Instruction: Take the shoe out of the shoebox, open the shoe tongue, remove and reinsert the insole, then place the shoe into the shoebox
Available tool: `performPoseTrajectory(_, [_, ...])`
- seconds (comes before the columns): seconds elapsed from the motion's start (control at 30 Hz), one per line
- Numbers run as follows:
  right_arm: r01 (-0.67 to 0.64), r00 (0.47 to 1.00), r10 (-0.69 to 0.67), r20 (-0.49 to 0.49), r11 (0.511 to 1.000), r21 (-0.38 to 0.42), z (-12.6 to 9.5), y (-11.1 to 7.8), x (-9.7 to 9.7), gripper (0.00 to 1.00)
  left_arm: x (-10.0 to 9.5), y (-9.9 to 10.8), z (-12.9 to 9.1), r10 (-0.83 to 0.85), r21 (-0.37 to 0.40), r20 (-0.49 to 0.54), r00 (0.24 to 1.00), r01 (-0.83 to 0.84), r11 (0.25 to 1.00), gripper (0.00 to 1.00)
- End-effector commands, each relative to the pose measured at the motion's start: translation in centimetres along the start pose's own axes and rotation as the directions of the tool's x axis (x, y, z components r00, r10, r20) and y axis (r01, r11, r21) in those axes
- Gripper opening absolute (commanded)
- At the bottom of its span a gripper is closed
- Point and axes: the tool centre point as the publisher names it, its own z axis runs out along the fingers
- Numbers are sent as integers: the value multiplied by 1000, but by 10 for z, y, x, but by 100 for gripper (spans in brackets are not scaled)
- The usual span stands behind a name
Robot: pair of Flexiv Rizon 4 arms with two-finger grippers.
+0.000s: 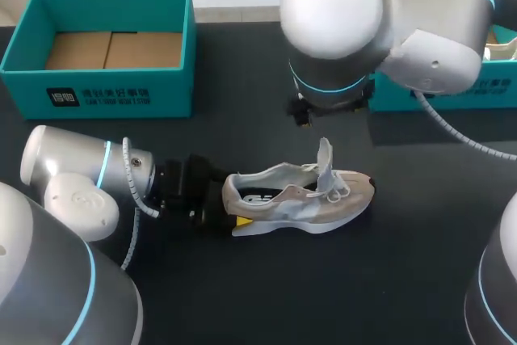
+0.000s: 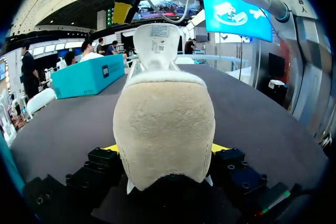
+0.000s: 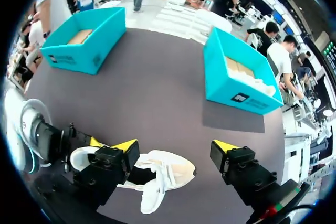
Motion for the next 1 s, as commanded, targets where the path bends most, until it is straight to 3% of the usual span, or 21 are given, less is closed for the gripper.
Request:
performPoseTrajectory(0.03, [374, 866, -411, -285, 910, -177, -24, 15, 13, 19, -5, 8, 7, 1, -2, 0, 1000, -1, 1000, 0])
performPoseTrajectory(0.07, [417, 836, -456, -305, 889, -188, -27, 19, 18, 0, -5, 8, 7, 1, -2, 0, 1000, -1, 1000, 0])
performPoseTrajectory(0.3, [665, 588, -687, -428, 711, -229, -36, 16, 46, 0, -5, 8, 7, 1, -2, 0, 1000, -1, 1000, 0])
performPoseTrajectory(1.0, [665, 588, -687, -428, 711, -229, -36, 16, 46, 0, -5, 8, 7, 1, -2, 0, 1000, -1, 1000, 0])
